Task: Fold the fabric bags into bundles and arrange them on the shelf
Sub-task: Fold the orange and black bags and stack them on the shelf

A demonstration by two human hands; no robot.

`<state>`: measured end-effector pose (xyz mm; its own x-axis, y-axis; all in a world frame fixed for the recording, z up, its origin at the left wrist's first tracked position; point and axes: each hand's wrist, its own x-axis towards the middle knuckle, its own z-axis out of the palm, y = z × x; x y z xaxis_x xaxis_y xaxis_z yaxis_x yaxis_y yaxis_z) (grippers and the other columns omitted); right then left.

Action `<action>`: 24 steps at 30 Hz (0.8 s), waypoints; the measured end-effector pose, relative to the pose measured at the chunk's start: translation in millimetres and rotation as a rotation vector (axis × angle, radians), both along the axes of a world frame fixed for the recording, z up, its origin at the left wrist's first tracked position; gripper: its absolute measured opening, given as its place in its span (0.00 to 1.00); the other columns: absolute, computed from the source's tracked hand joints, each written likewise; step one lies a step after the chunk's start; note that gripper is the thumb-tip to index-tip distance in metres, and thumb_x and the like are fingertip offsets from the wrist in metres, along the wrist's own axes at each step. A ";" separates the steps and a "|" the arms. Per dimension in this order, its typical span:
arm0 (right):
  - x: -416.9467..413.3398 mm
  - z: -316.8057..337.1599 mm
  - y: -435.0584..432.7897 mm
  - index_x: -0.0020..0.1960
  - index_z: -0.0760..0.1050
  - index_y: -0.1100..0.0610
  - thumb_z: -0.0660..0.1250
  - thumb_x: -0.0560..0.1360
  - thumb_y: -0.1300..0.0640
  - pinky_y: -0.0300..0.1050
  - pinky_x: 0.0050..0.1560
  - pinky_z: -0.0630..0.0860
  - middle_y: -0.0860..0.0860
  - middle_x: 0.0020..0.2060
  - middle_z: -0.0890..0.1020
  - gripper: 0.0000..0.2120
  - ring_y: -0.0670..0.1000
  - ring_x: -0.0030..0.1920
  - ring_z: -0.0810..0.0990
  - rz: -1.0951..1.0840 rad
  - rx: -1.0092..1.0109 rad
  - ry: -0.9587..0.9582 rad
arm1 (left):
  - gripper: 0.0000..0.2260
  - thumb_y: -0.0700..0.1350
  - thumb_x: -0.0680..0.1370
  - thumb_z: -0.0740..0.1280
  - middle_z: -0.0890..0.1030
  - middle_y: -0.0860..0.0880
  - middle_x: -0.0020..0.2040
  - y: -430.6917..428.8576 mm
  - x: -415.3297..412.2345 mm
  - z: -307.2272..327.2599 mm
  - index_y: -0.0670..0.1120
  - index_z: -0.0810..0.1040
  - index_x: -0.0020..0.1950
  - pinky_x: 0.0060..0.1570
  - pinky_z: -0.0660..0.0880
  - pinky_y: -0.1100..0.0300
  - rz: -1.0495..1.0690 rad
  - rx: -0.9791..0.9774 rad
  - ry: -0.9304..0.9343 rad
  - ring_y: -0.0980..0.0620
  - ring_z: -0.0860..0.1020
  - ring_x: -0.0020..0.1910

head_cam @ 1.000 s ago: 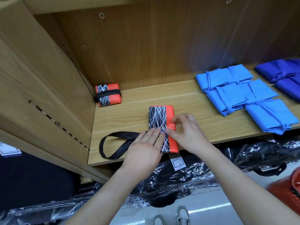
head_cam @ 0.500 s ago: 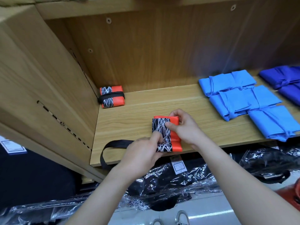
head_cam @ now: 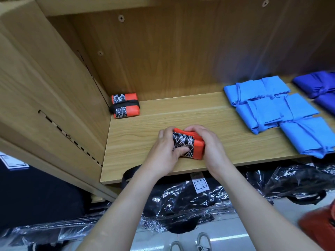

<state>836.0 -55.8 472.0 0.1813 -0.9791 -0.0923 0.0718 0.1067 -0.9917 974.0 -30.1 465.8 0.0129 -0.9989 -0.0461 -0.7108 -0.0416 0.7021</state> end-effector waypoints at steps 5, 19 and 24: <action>11.1 -14.0 1.0 0.41 0.73 0.54 0.63 0.80 0.54 0.32 0.37 0.67 0.44 0.32 0.75 0.10 0.38 0.33 0.71 -0.286 -0.221 0.256 | 0.24 0.57 0.77 0.67 0.75 0.49 0.53 3.3 -9.2 3.9 0.44 0.65 0.66 0.50 0.66 0.57 0.008 -0.026 -0.151 0.49 0.67 0.58; -6.5 1.1 -6.9 0.31 0.75 0.54 0.63 0.78 0.42 0.41 0.35 0.66 0.45 0.25 0.73 0.22 0.43 0.29 0.69 0.085 -0.238 0.548 | 0.12 0.49 0.81 0.63 0.80 0.43 0.48 22.0 -17.0 0.1 0.47 0.63 0.57 0.50 0.74 0.46 0.029 -0.085 0.161 0.42 0.78 0.48; -15.5 2.3 -7.9 0.21 0.59 0.55 0.64 0.77 0.41 0.47 0.29 0.61 0.48 0.17 0.62 0.32 0.47 0.23 0.61 -0.034 -0.367 0.630 | 0.19 0.55 0.80 0.64 0.73 0.56 0.59 24.1 -21.7 9.4 0.49 0.63 0.65 0.55 0.68 0.63 -0.083 0.125 0.271 0.55 0.73 0.61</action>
